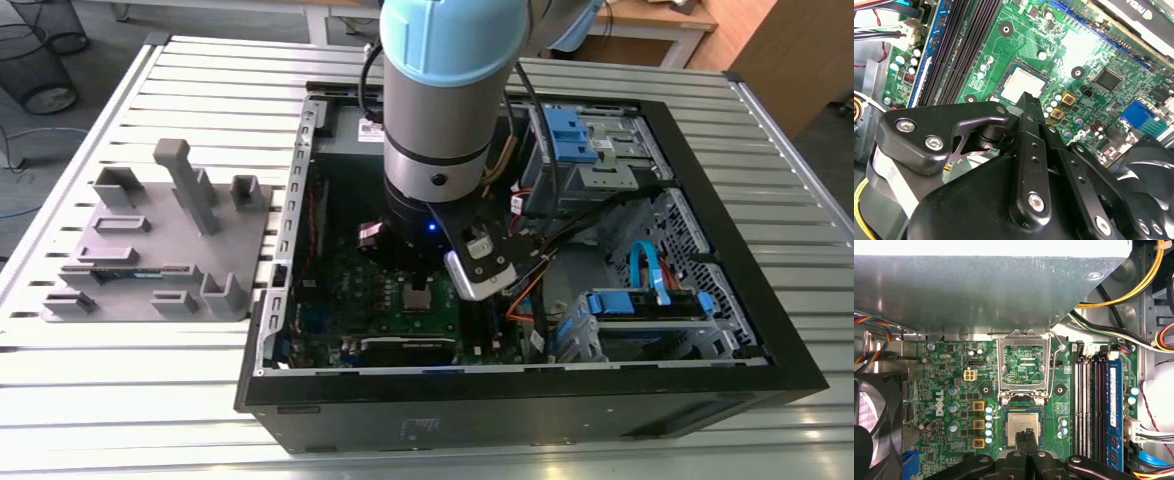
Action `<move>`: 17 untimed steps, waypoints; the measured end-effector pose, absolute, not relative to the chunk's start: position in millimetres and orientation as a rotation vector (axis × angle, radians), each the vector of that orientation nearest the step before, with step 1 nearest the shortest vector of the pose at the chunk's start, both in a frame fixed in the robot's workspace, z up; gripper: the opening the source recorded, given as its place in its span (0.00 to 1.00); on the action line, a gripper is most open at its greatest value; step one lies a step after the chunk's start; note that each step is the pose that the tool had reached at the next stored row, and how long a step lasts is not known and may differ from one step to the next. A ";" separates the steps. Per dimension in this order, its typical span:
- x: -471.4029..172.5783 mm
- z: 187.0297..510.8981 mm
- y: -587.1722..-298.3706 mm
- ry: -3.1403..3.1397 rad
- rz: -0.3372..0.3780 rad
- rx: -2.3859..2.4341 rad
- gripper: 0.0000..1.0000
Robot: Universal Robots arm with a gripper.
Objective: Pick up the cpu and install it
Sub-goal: 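Close the cpu cover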
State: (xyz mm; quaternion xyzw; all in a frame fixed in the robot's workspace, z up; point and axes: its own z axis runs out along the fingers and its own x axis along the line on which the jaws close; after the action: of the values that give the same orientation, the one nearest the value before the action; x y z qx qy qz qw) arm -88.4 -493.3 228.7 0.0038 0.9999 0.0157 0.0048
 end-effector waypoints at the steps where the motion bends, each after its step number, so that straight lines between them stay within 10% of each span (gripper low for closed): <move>1: -88.4 229.5 -493.2 3.132 0.050 0.012 0.11; 17: -87.8 241.4 -493.0 3.132 0.050 0.012 0.11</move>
State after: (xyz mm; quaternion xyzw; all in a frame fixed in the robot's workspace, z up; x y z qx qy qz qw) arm -87.8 -493.0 241.4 0.0038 0.9999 0.0160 0.0048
